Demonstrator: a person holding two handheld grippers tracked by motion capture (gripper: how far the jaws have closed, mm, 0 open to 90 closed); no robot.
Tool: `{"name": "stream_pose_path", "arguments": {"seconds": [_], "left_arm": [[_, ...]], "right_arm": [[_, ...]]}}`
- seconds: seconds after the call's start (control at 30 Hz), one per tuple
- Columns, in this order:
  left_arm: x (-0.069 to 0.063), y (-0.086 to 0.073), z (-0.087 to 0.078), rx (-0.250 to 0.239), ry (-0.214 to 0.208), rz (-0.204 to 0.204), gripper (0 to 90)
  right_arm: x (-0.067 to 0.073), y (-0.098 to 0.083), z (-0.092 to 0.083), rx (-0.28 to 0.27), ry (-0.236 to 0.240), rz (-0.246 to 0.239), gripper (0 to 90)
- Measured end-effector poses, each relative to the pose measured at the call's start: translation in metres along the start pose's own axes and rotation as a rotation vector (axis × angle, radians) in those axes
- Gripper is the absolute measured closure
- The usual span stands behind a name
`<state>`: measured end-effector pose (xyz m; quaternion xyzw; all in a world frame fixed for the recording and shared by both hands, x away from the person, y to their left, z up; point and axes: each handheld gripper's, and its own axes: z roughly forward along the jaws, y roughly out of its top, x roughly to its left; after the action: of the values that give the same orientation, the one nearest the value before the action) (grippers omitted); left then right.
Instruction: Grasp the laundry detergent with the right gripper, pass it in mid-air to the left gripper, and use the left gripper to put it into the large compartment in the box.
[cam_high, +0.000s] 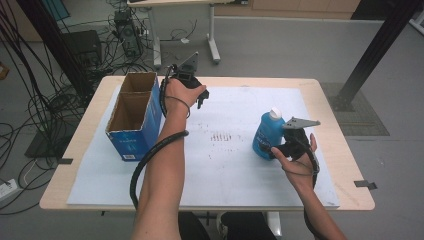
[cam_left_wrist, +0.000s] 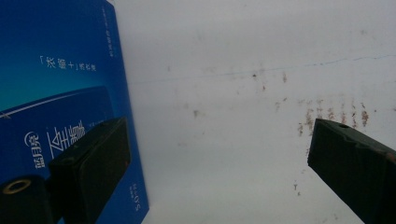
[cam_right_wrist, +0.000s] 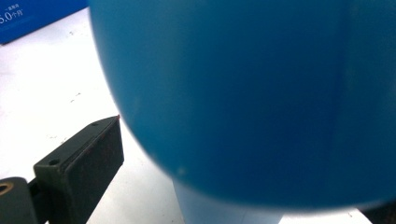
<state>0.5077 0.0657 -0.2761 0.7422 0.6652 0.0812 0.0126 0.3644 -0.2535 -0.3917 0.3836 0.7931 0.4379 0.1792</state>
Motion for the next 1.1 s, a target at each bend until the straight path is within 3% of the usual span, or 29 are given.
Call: {"name": "stream_pose_path", "arguments": {"seconds": [1.1], "left_arm": [[-0.0012,0.0007,-0.0036,0.000,-0.003,0.005,6.4]], "right_arm": [[0.0016,0.0067,-0.0028,-0.024,-0.011,-0.005,1.6]]}}
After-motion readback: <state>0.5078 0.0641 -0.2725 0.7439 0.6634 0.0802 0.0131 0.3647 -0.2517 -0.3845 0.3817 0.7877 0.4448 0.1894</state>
